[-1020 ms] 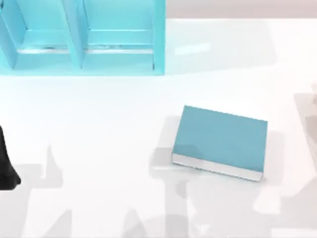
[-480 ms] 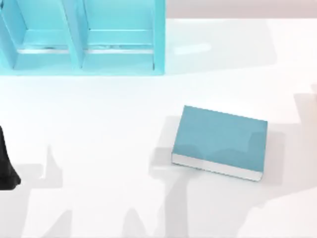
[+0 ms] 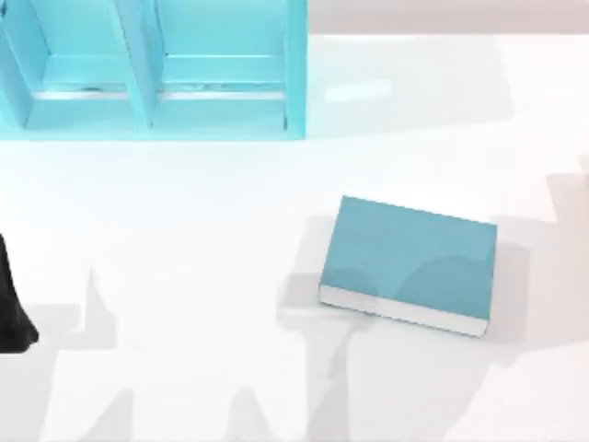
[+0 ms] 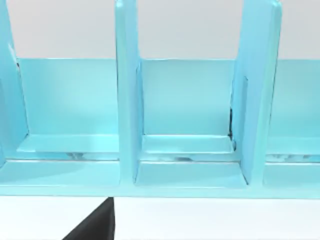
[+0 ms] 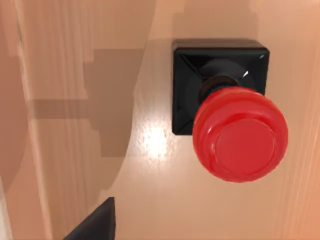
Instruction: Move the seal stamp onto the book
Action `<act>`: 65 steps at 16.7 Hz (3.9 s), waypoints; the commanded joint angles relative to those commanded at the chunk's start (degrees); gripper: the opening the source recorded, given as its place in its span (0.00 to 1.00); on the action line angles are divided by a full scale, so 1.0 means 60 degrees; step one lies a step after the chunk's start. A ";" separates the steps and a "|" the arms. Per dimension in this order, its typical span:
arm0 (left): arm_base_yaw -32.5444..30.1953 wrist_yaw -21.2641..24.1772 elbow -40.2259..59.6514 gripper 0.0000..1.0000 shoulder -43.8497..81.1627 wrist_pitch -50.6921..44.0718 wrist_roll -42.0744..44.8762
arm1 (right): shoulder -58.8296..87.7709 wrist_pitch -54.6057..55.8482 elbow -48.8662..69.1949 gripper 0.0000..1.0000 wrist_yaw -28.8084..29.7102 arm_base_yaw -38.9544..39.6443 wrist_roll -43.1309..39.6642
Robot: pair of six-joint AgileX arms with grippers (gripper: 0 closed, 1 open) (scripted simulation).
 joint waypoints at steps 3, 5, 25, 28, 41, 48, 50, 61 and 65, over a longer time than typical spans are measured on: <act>0.0000 0.0000 0.0000 1.00 0.0000 0.0000 0.0000 | 0.0054 0.0377 -0.0372 1.00 -0.0001 -0.0013 0.0026; 0.0000 0.0000 0.0000 1.00 0.0000 0.0000 0.0000 | 0.0157 0.1116 -0.1019 1.00 -0.0001 -0.0011 0.0033; 0.0000 0.0000 0.0000 1.00 0.0000 0.0000 0.0000 | 0.0562 0.3603 -0.3063 0.25 0.0001 -0.0011 0.0036; 0.0000 0.0000 0.0000 1.00 0.0000 0.0000 0.0000 | 0.0562 0.3603 -0.3063 0.02 0.0001 -0.0011 0.0036; 0.0000 0.0000 0.0000 1.00 0.0000 0.0000 0.0000 | 0.0392 0.2893 -0.2403 0.00 0.0003 0.0559 0.0606; 0.0000 0.0000 0.0000 1.00 0.0000 0.0000 0.0000 | -0.0538 -0.0901 0.0138 0.00 -0.0010 0.3256 0.3281; 0.0000 0.0000 0.0000 1.00 0.0000 0.0000 0.0000 | -0.0794 -0.1477 0.0610 0.00 -0.0004 0.3788 0.3822; 0.0000 0.0000 0.0000 1.00 0.0000 0.0000 0.0000 | 0.0149 -0.0992 0.1031 0.00 -0.0003 0.5513 0.5568; 0.0000 0.0000 0.0000 1.00 0.0000 0.0000 0.0000 | 0.1238 -0.0118 0.1206 0.00 0.0012 0.7786 0.7894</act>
